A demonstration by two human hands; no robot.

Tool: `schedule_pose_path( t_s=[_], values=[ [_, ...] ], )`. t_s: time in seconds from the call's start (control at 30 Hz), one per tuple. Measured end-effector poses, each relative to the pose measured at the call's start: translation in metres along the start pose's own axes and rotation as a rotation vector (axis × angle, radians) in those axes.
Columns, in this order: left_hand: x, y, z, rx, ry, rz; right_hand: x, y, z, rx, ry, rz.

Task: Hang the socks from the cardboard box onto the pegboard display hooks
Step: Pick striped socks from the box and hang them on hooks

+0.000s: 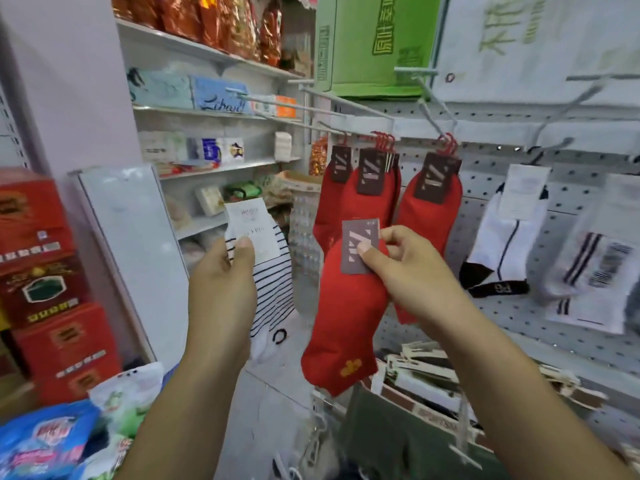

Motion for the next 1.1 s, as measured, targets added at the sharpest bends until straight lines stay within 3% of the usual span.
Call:
schedule_pose_path(
  t_s=[0.17,0.3,0.63,0.73,0.93,1.1],
  values=[
    [0.01,-0.047,-0.003,0.026,-0.044,0.041,-0.036,-0.009,0.012,-0.019,0.227,-0.164],
    [0.024,-0.061,-0.018,0.085,-0.089,0.077,-0.053,-0.016,0.014,-0.001,0.234,-0.22],
    [0.013,-0.088,-0.024,0.115,-0.018,0.067,-0.003,-0.068,-0.035,-0.014,0.101,0.041],
    [0.003,-0.09,-0.018,0.132,0.009,0.047,0.004,-0.103,-0.053,-0.102,0.071,0.071],
    [-0.026,-0.084,-0.002,0.142,-0.094,-0.186,0.008,-0.17,-0.059,-0.318,0.323,0.131],
    [-0.027,-0.083,0.01,0.162,-0.117,-0.192,0.002,-0.195,-0.058,-0.386,0.342,0.111]
  ],
)
Point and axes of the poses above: each hand's wrist, its own y-axis away from the middle knuckle, its own z-axis out of the back of the hand, x = y × z, the point moved 7 cm from there along -y, towards the middle knuckle, and after that the axes turned 14 degrees about z, right-handed, at the moved point
